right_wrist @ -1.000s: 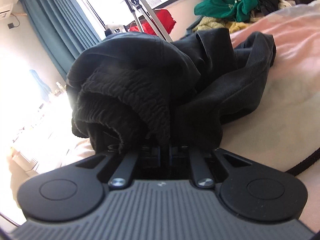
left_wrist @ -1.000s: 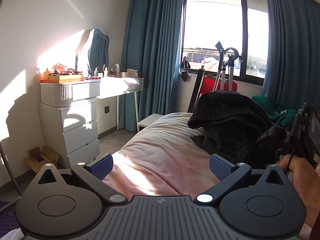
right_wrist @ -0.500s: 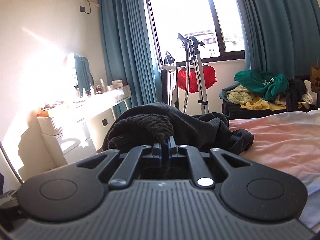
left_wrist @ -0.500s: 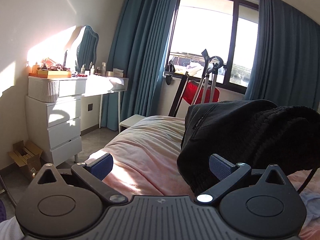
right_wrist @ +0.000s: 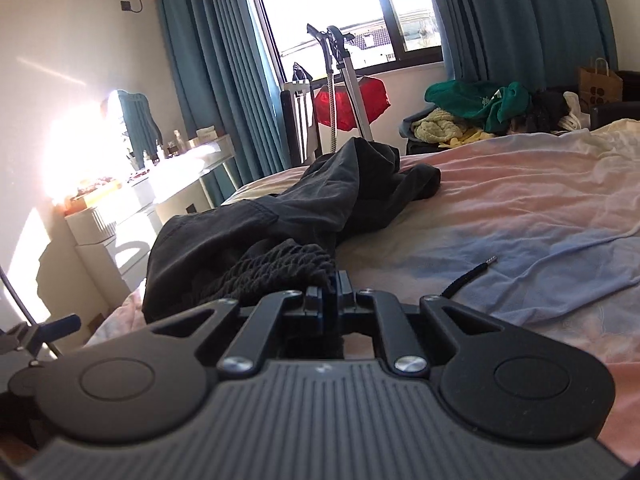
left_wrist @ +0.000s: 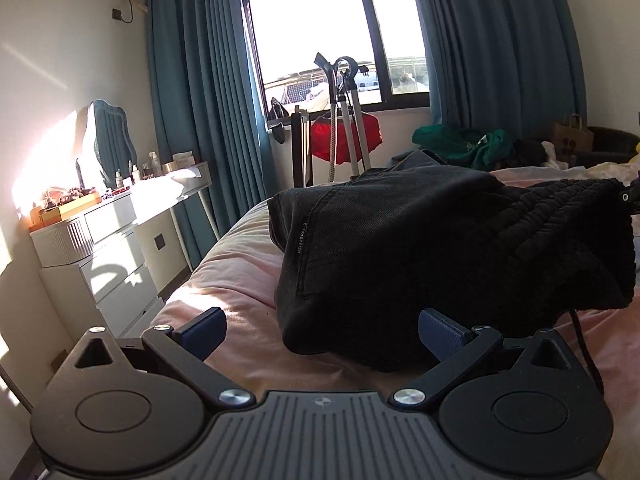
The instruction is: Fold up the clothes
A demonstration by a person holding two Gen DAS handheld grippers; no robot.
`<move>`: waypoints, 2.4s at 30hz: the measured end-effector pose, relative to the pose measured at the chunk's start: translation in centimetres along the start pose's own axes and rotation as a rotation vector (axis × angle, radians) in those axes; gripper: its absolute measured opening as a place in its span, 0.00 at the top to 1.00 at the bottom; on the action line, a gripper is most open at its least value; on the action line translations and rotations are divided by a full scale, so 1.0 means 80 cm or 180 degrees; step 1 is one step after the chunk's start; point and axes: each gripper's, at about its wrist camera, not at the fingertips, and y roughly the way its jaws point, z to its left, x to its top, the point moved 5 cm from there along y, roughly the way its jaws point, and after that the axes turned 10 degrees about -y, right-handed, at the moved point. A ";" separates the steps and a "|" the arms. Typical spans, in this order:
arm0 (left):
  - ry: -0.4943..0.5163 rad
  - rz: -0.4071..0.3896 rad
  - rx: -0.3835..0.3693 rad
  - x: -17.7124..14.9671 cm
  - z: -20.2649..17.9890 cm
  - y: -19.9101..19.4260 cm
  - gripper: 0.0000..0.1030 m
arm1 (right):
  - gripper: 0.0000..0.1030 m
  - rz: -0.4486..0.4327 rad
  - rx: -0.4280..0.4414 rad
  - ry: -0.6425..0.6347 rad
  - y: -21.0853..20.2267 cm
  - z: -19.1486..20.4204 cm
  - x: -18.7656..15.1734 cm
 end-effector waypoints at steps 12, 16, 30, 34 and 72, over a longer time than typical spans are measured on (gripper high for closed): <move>0.0462 0.0320 0.0026 -0.045 -0.067 0.080 0.00 | 0.91 -0.0092 0.0180 0.0262 -0.006 -0.010 -0.002; -0.0018 0.0247 0.0084 -0.035 -0.043 0.096 0.00 | 0.91 -0.0062 0.0195 0.0325 -0.001 -0.015 -0.003; -0.1106 -0.0422 0.0929 0.026 0.048 0.078 0.00 | 0.43 0.0829 -0.0231 -0.0382 0.055 0.004 -0.055; -0.1225 -0.0398 0.0938 0.035 0.069 0.075 0.00 | 0.46 0.1148 -0.0261 -0.0324 0.075 -0.006 -0.083; -0.1739 -0.0276 0.0613 0.189 0.232 0.123 0.92 | 0.89 0.0583 0.1262 0.0214 0.025 0.130 -0.032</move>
